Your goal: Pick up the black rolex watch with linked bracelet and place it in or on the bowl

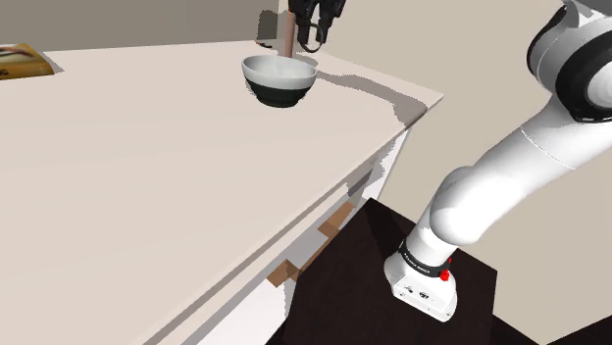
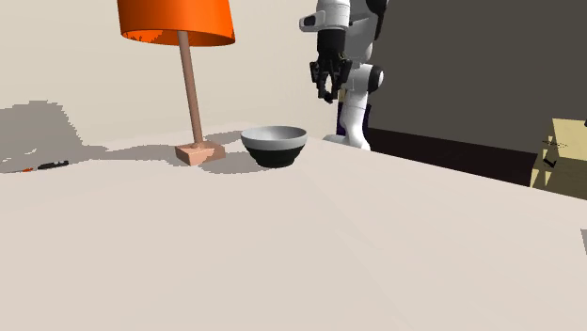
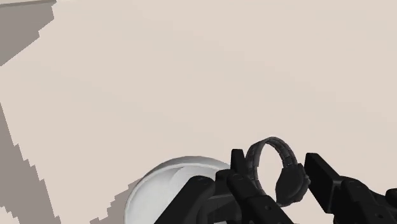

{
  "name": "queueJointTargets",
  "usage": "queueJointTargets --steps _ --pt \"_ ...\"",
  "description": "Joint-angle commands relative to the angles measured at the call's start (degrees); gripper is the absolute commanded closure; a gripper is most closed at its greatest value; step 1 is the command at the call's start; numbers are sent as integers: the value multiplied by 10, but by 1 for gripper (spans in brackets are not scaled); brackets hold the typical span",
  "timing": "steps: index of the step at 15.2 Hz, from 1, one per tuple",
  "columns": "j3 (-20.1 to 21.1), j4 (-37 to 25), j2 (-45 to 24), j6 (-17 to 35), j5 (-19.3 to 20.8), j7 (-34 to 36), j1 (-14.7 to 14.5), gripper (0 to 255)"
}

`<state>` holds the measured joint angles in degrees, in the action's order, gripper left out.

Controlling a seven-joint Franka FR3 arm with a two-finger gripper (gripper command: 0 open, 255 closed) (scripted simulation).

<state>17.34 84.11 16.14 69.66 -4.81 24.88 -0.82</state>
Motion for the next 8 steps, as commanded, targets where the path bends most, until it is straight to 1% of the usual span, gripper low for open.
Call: queueJointTargets --steps 1,5,8 --pt "-7 -36 -33 -4 12 -15 7 255" --pt "-17 -118 -109 -14 35 -42 18 255" --pt "-22 -200 -176 -32 54 -60 24 255"
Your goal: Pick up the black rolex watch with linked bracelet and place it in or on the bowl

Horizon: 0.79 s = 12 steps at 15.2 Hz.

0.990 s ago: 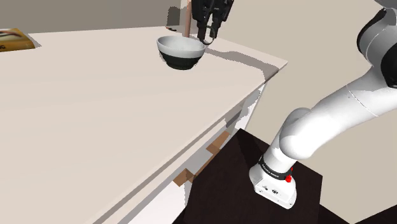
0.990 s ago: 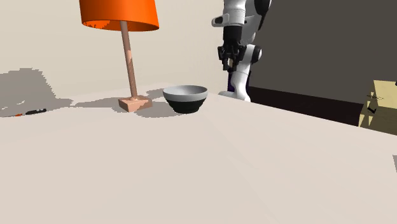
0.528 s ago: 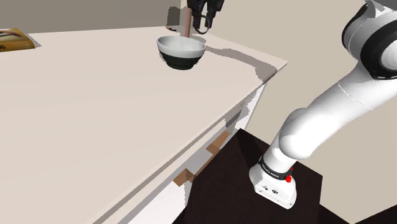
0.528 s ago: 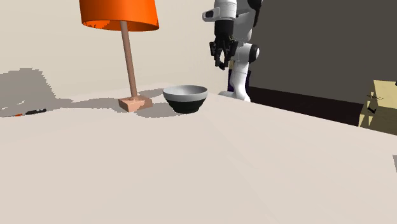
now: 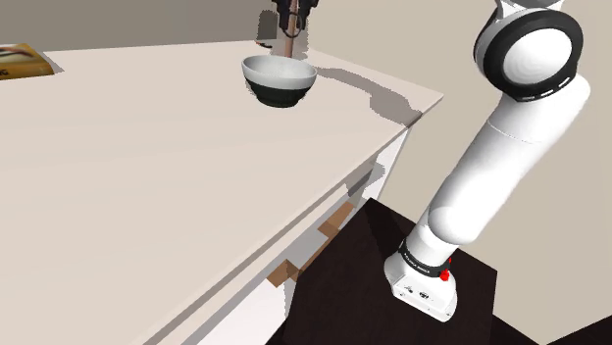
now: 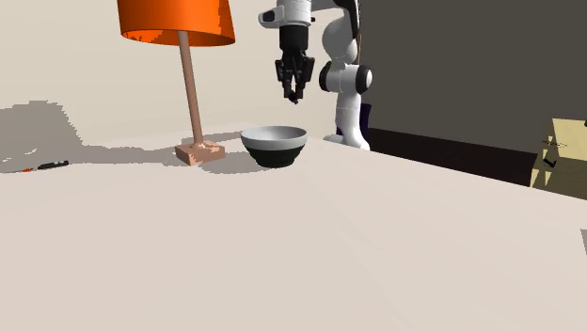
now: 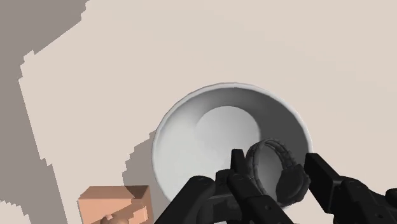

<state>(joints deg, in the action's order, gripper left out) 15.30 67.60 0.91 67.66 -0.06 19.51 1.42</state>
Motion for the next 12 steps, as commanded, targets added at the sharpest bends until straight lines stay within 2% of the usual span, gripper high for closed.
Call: queueJointTargets --steps 1,3,7,12 --pt "-3 -69 -50 -21 14 -11 3 255" --pt "-4 -152 -110 -46 31 -22 1 255" --pt "-9 -52 -65 10 17 -28 12 255" --pt "-14 42 -26 67 6 -34 19 255"
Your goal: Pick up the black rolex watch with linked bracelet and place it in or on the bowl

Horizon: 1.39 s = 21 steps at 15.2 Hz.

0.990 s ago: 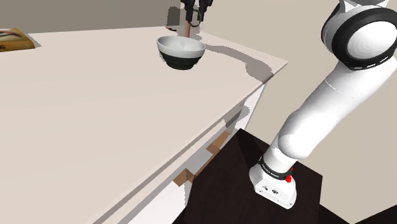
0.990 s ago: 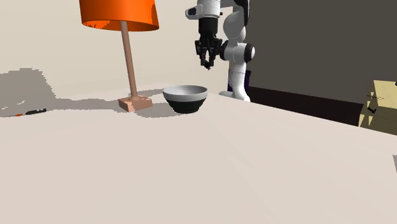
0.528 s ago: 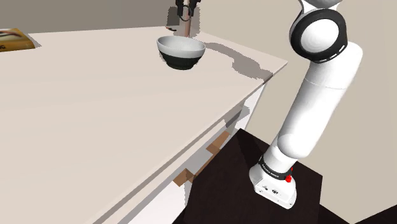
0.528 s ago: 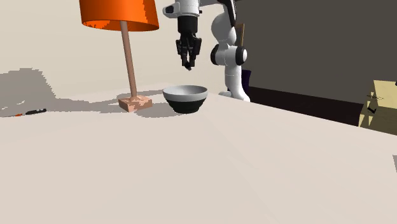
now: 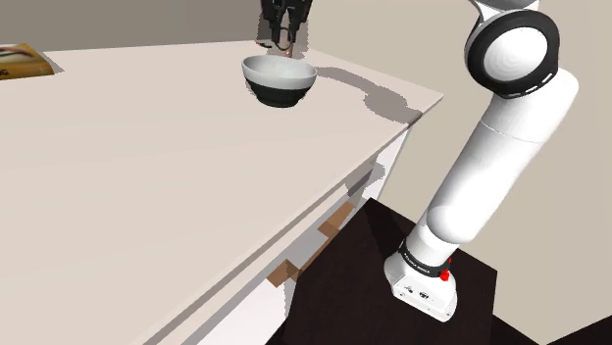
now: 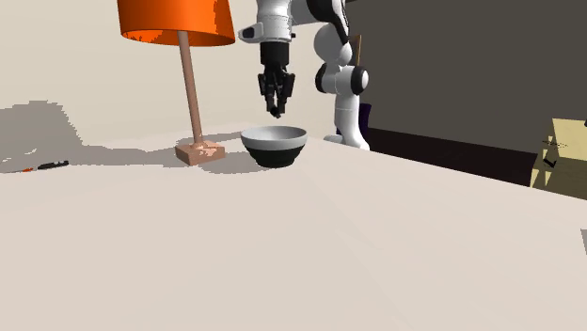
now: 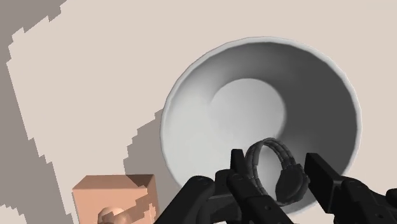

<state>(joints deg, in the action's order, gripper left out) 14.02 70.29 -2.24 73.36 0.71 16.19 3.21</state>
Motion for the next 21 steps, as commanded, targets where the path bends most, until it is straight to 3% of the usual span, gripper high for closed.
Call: queueJointTargets --steps 1,6,13,14,19,21 --pt "-1 31 12 20 -3 -2 2 255" --pt "-4 104 37 68 -9 -6 5 255" --pt "-4 104 37 68 -9 -6 5 255" --pt "-4 104 37 68 -9 -6 5 0" --pt "-4 104 37 68 -9 -6 5 0" --pt "-1 30 12 19 -3 -2 2 0"
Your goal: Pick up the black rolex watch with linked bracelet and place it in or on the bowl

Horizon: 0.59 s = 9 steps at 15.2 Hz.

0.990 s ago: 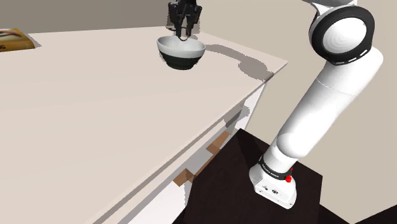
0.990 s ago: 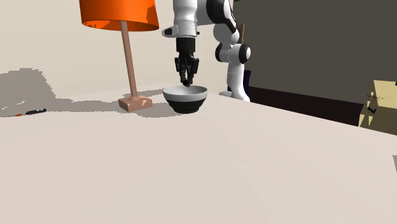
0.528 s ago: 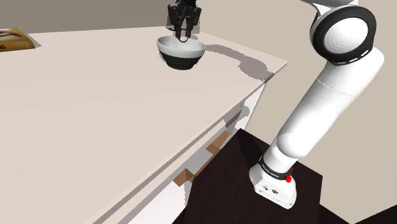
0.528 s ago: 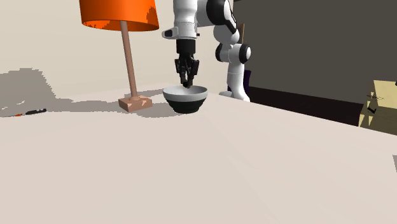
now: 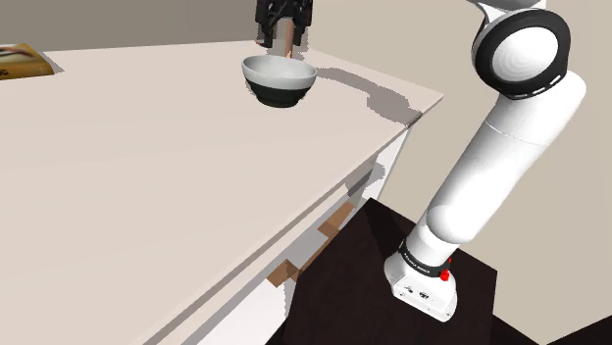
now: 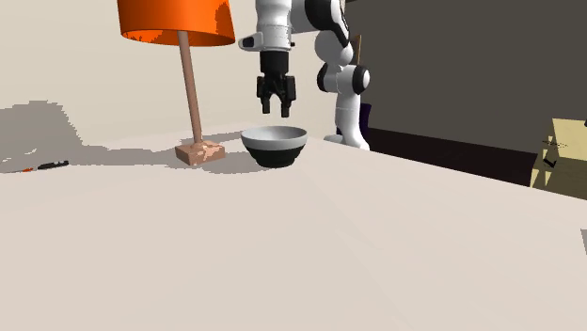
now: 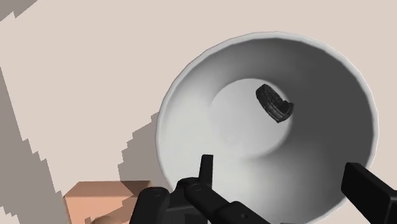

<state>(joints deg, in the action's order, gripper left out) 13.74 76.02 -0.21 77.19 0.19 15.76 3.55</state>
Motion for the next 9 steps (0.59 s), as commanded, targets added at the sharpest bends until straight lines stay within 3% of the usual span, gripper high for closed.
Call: queueJointTargets --steps 1,2,9 --pt "4 -69 -25 -45 6 5 -4 0" --pt "5 -105 -39 -67 11 7 -6 0" --pt "5 -105 -39 -67 11 7 -6 0"
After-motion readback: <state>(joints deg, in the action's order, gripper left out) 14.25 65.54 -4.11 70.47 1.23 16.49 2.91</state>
